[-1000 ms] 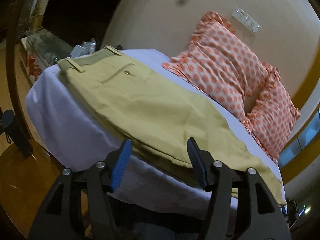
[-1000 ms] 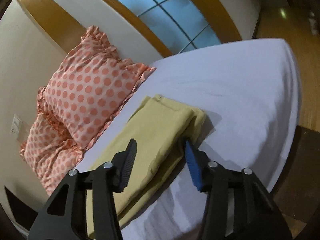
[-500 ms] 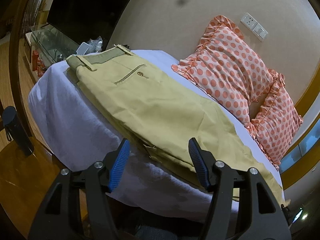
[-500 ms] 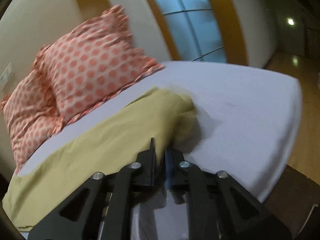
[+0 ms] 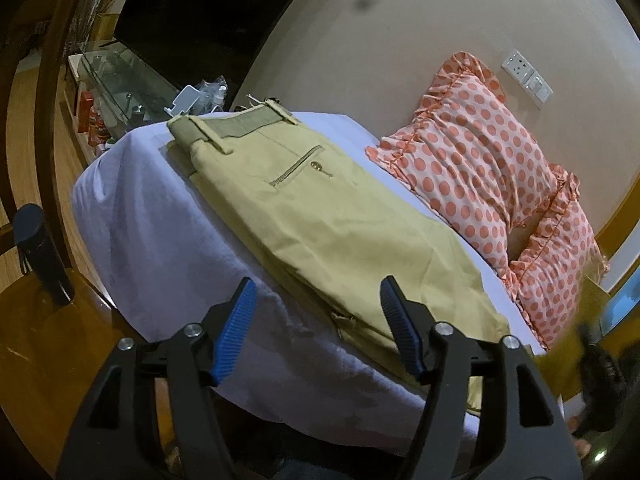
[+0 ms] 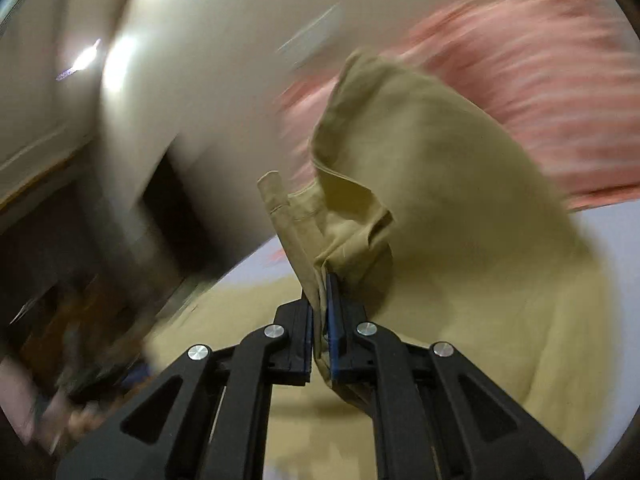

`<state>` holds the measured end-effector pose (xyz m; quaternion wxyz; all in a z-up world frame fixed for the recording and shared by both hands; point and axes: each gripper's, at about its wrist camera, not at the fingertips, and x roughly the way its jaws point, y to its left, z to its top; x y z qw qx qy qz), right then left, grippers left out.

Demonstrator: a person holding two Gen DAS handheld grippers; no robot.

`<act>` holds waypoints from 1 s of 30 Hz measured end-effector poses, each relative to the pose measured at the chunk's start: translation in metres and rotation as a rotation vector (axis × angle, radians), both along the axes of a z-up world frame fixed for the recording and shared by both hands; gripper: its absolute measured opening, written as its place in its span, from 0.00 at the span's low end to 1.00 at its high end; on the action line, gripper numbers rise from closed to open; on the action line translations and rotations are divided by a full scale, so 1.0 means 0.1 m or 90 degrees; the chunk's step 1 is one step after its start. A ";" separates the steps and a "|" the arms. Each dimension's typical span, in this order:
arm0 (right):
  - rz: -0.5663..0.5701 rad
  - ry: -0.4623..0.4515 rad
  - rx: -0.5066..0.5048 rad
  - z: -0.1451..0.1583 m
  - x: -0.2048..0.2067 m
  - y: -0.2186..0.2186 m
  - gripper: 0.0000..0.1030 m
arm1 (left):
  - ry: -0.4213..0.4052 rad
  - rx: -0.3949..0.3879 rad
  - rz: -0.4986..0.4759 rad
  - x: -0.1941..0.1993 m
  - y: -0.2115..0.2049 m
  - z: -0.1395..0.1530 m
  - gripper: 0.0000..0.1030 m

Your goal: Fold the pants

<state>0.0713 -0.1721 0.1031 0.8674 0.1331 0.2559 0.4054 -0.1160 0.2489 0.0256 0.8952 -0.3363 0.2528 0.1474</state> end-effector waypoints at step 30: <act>0.067 0.128 -0.045 -0.43 -0.12 0.57 0.90 | -0.030 -0.317 0.005 0.46 0.84 -0.28 0.55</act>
